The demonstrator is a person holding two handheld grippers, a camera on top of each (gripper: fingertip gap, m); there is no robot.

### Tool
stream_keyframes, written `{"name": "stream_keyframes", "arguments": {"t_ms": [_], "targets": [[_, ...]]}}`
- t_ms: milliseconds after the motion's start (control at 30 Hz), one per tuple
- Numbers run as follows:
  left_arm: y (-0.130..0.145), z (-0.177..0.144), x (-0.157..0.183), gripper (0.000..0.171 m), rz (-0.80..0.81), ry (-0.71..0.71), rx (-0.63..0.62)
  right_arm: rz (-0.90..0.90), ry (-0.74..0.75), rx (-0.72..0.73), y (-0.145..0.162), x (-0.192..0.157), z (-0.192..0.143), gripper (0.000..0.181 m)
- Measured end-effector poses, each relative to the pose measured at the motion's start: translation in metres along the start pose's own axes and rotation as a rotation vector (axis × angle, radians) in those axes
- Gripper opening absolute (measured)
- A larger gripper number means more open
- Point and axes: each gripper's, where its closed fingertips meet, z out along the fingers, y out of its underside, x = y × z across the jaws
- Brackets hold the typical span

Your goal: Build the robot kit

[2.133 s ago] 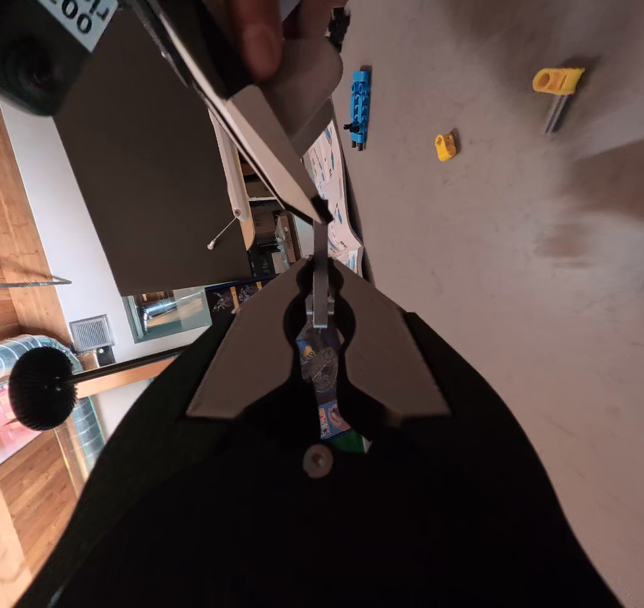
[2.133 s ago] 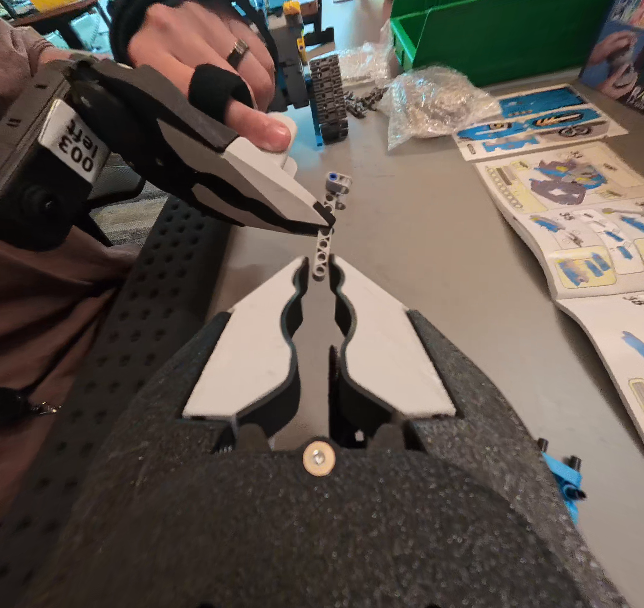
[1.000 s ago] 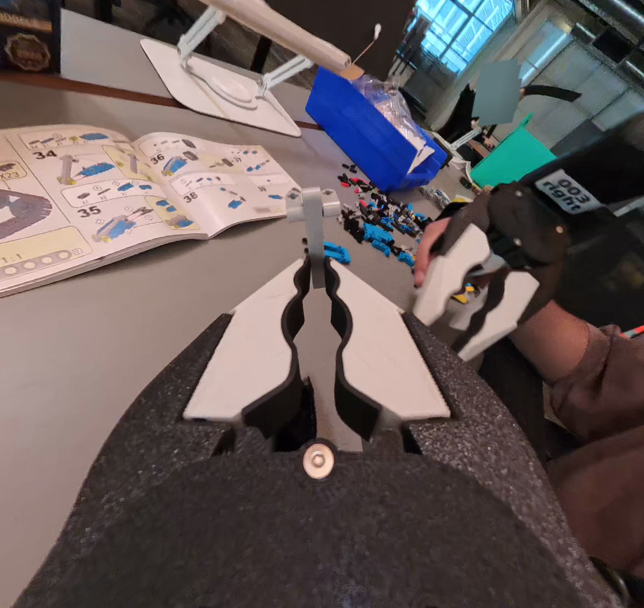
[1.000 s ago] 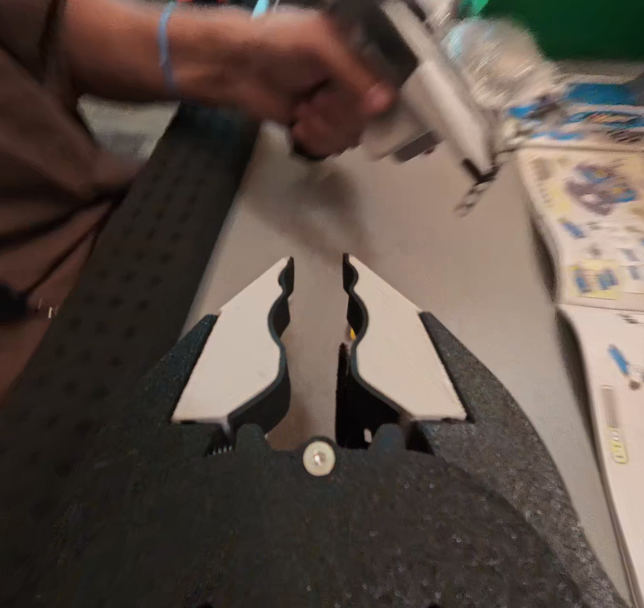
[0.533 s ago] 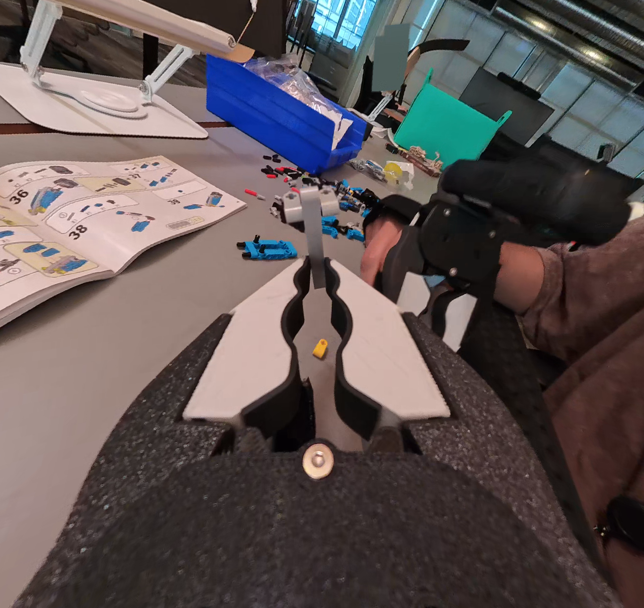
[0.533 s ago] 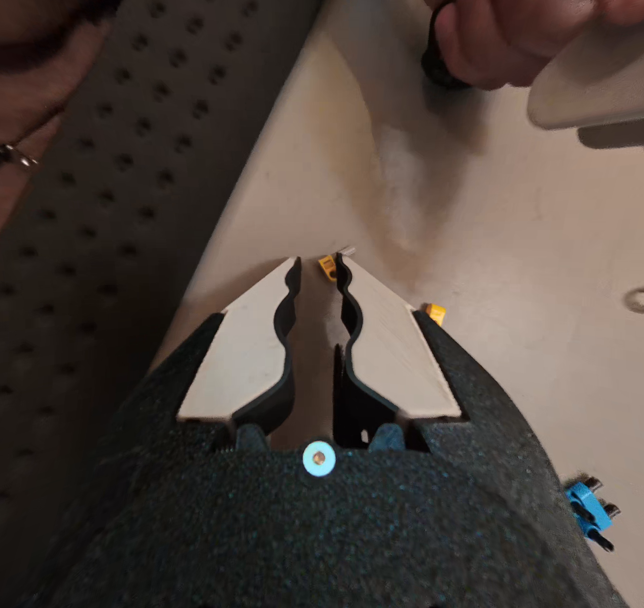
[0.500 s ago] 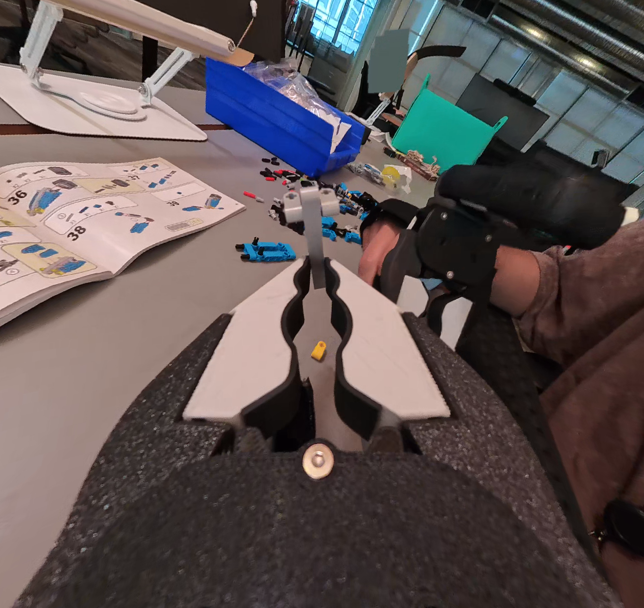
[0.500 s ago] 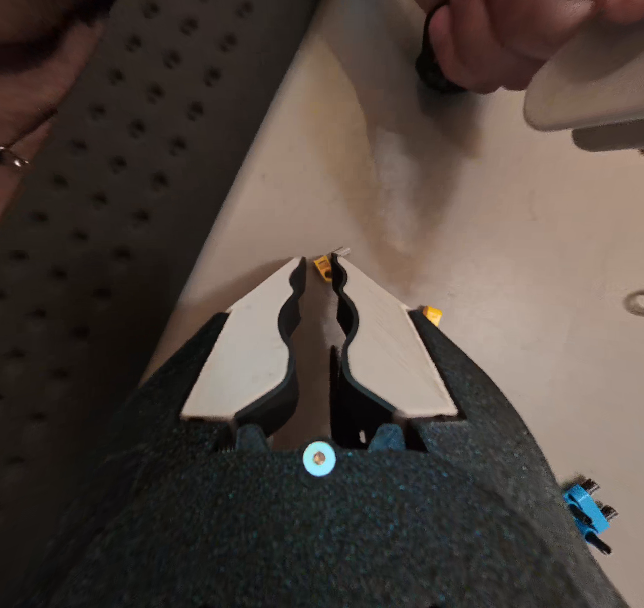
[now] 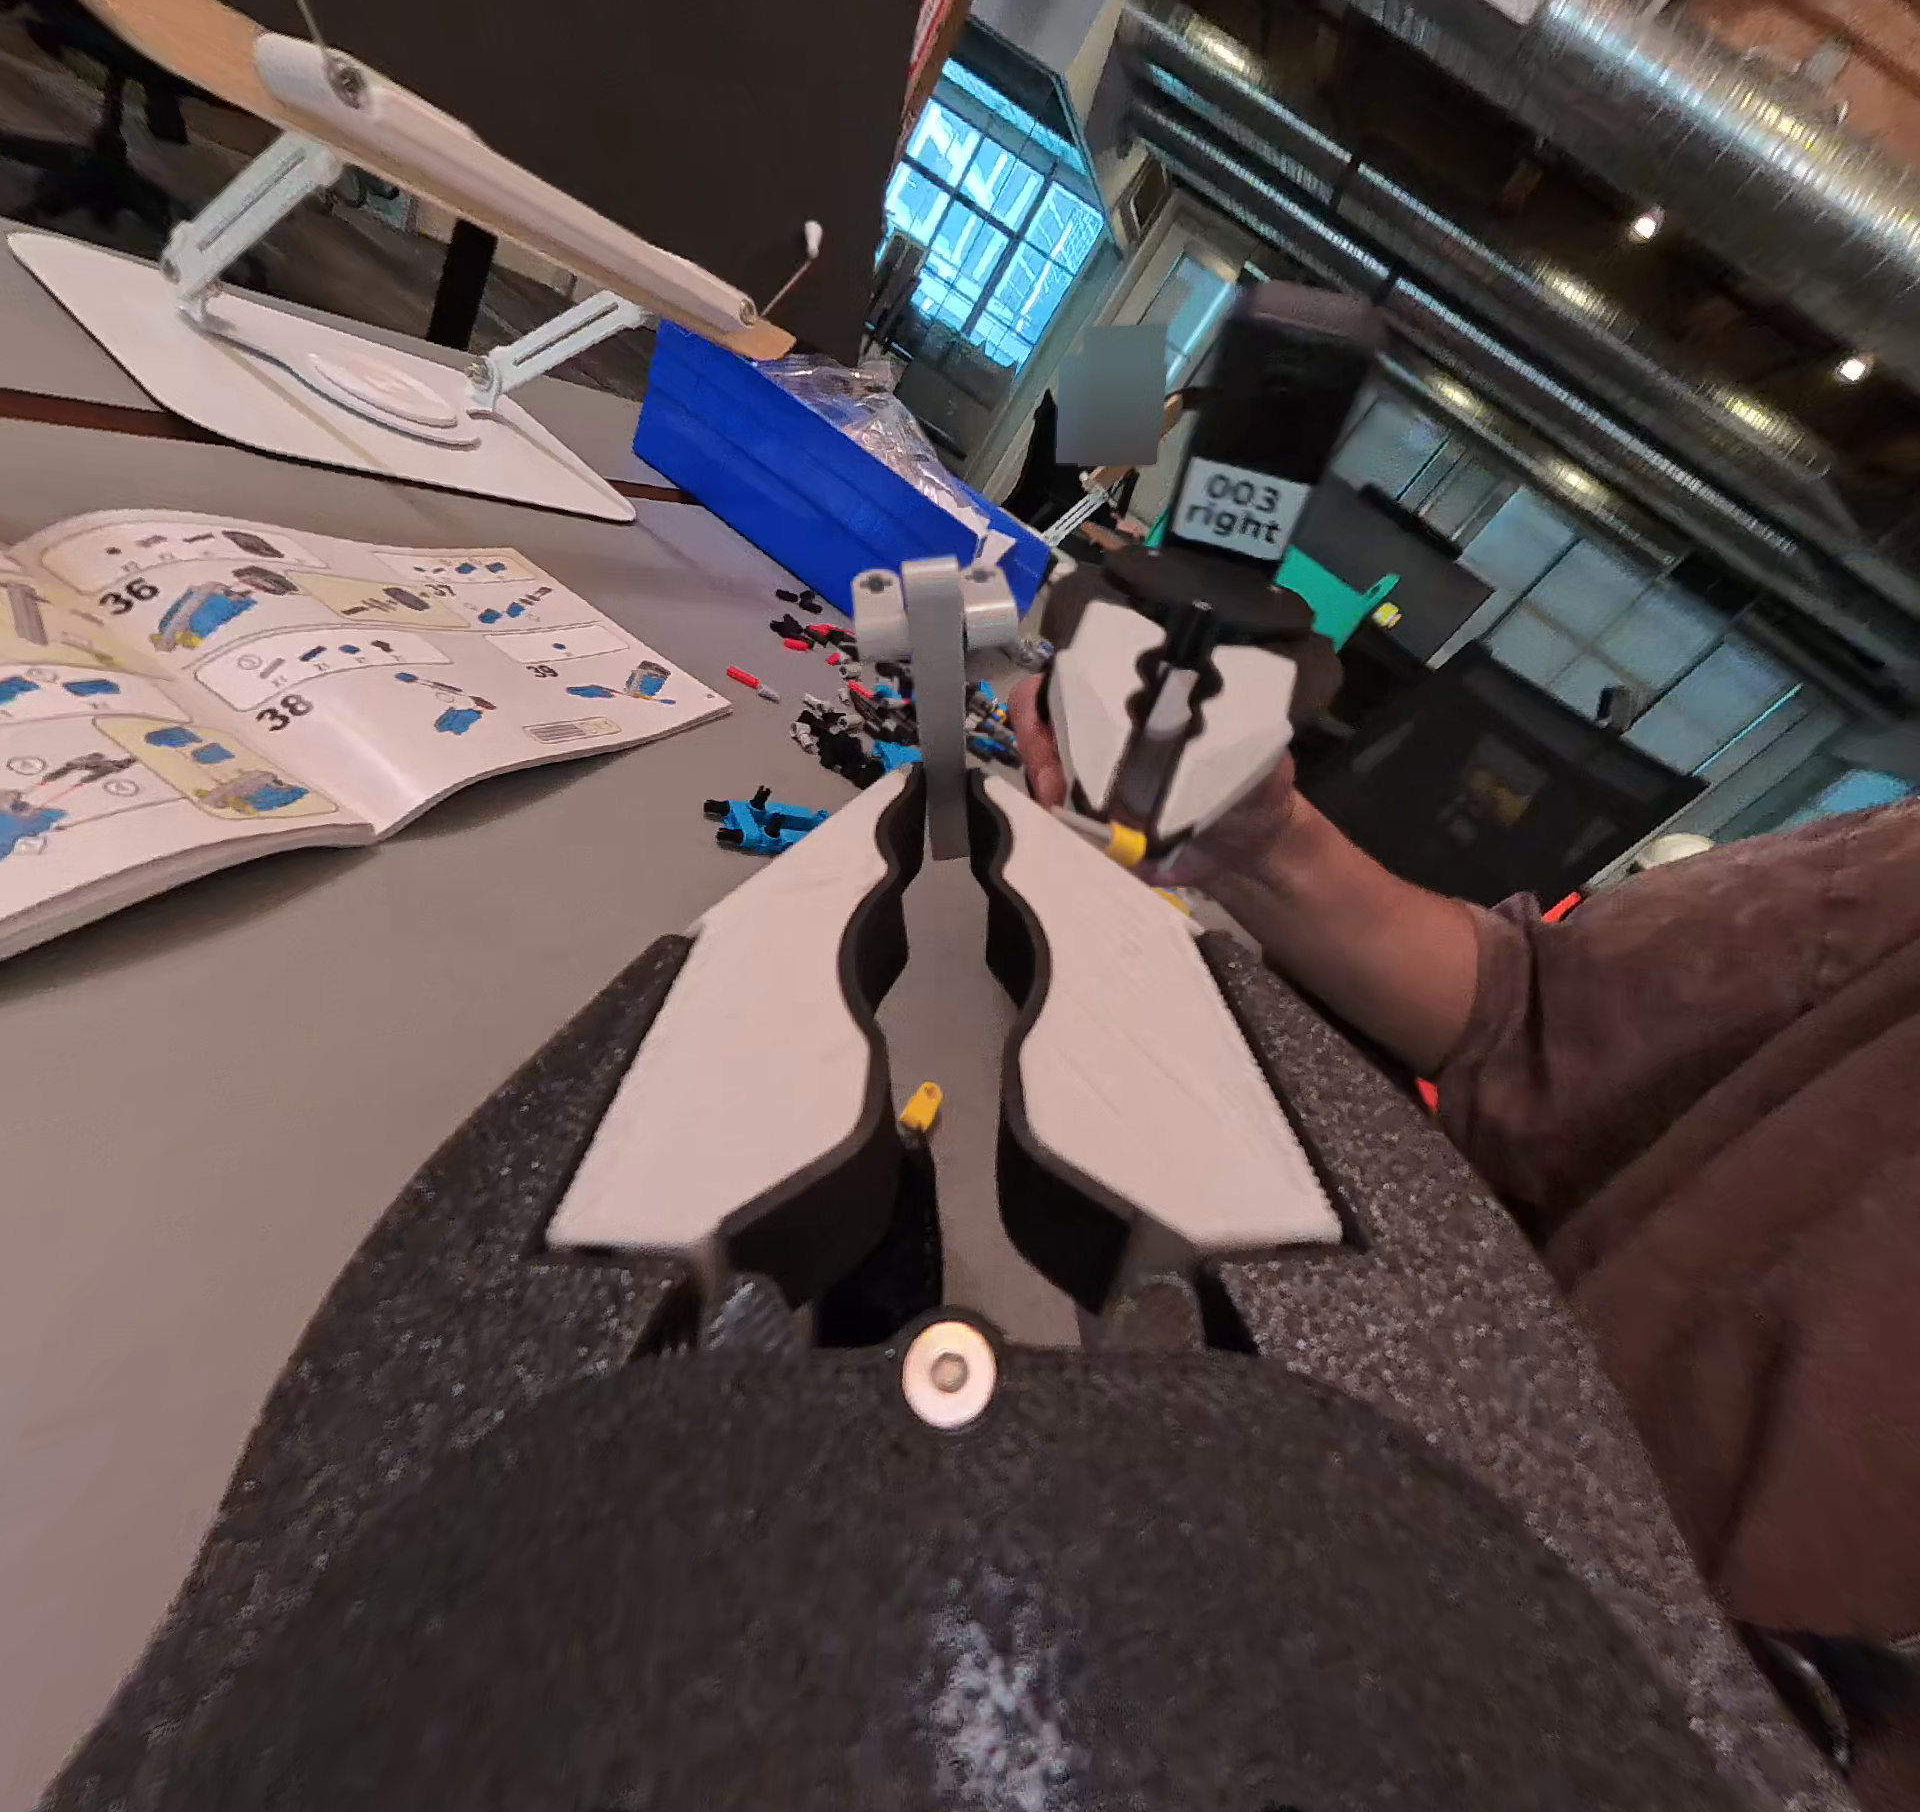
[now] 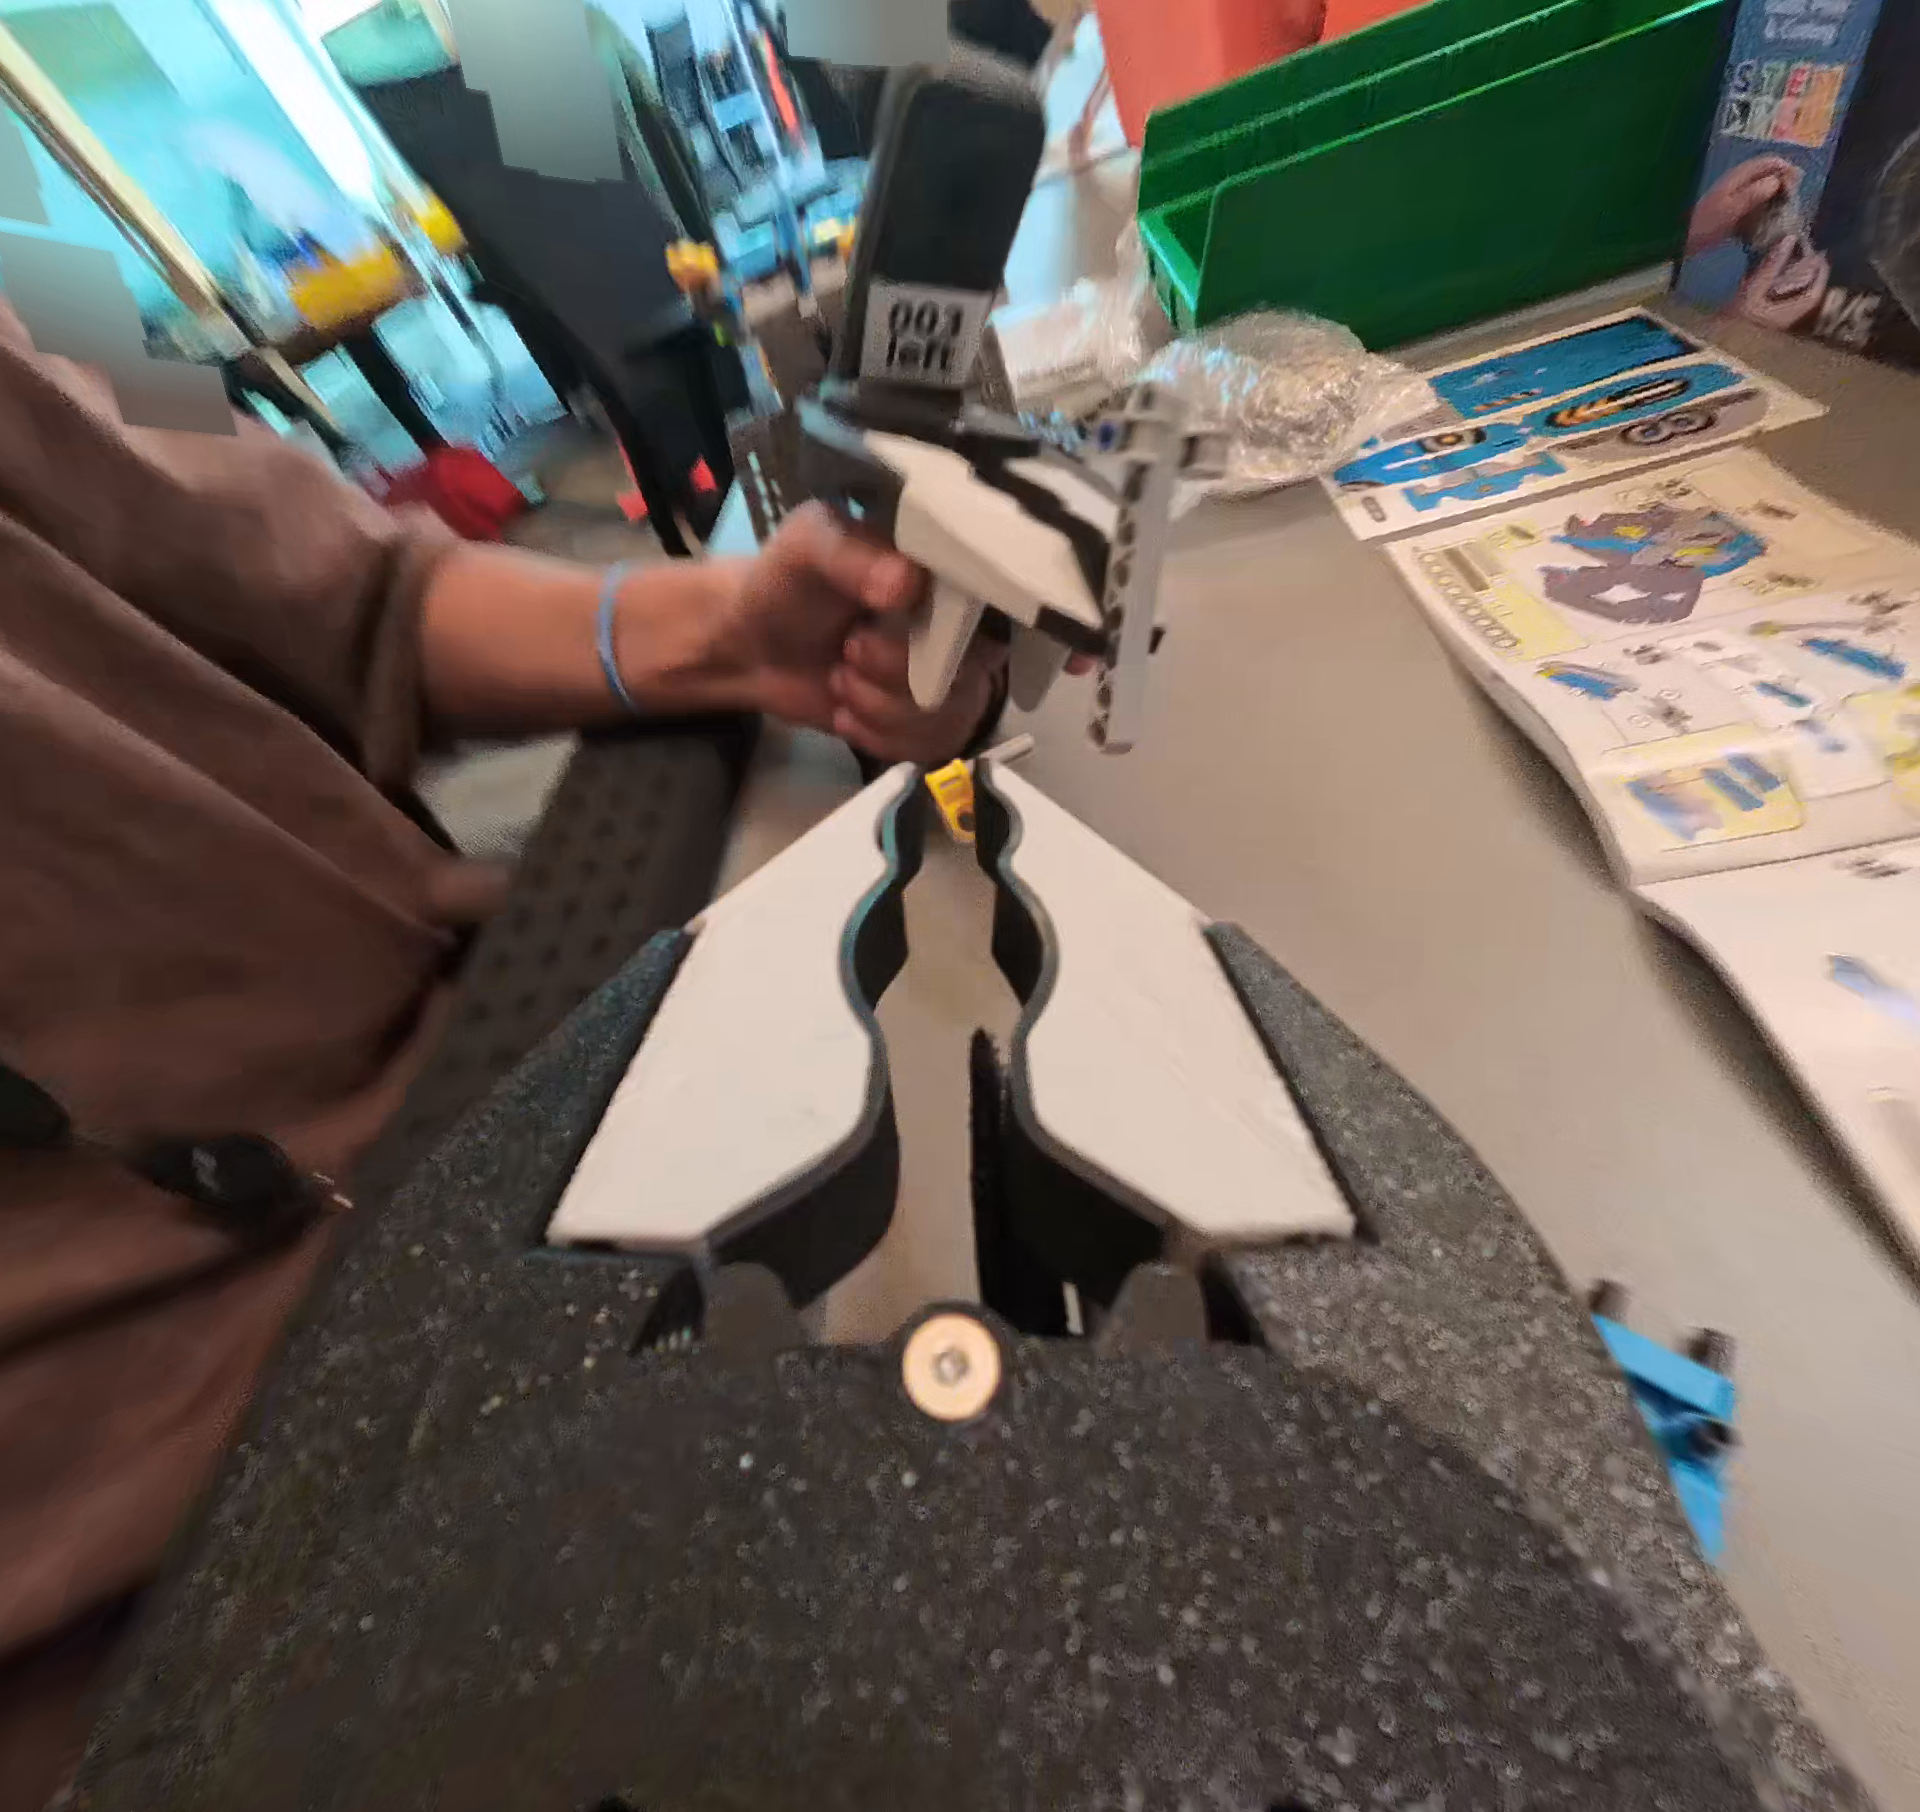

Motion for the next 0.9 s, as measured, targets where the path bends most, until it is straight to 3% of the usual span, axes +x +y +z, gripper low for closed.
{"name": "stream_keyframes", "arguments": {"t_ms": [200,600,900], "targets": [[0.007,0.005,0.002,0.007,0.002,0.003,-0.032,0.209,-0.115,0.11,-0.002,0.008,0.002,0.008],[0.01,0.006,-0.001,0.007,-0.008,-0.012,-0.045,0.268,-0.083,0.097,0.004,0.015,0.008,0.008],[0.02,0.01,-0.009,0.006,0.007,-0.067,-0.097,0.415,-0.028,0.107,0.013,0.031,0.012,0.009]]}}
